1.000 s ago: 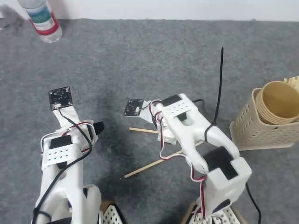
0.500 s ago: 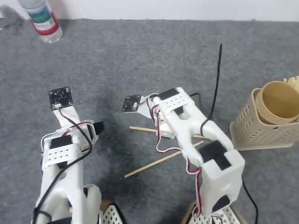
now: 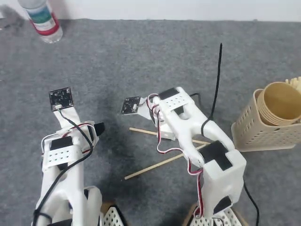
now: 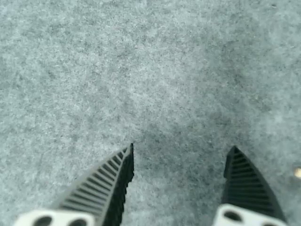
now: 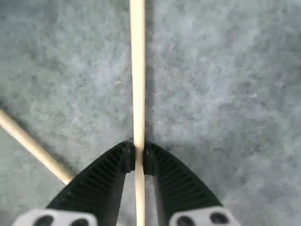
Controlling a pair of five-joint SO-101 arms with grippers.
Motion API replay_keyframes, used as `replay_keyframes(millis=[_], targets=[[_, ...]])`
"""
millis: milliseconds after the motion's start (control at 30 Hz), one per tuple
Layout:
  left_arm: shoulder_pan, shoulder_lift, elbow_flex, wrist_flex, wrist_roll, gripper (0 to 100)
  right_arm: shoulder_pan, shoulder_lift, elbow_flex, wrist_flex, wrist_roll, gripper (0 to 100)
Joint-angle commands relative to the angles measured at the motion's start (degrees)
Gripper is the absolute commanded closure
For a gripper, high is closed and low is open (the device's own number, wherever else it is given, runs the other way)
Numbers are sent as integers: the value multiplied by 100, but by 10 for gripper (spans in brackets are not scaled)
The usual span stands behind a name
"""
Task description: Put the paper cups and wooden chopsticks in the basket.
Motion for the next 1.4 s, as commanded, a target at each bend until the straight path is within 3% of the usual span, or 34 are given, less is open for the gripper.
replay_keyframes(millis=[0, 133, 300, 500, 633, 733, 1000, 1067, 1200, 1367], targets=[[26, -53, -66, -18, 62, 703, 233, -1332, -1108, 796, -475, 991], [26, -53, -66, -18, 62, 703, 251, -2589, -1785, 1367, -589, 991], [9, -53, -66, -9, 62, 703, 497, -3881, -1916, 1349, -607, 991], [9, -53, -57, 0, 62, 703, 1719, -5314, -1916, 708, -615, 991], [9, -53, -57, 0, 62, 703, 3046, -6141, -1864, -13, -651, 991], [9, -53, -57, 0, 62, 703, 4163, -6492, -1547, -690, -1143, 991], [9, -53, -48, 18, 62, 703, 6686, -7530, 1029, -3495, -3895, 991], [9, -53, -48, 18, 62, 703, 6976, -7811, 1952, -4400, -4158, 991], [26, -53, -48, -9, 62, 703, 7037, -8171, 3411, -5833, -4000, 991], [26, -53, -48, -18, 62, 703, 6941, -8101, 3815, -6088, -4044, 991]])
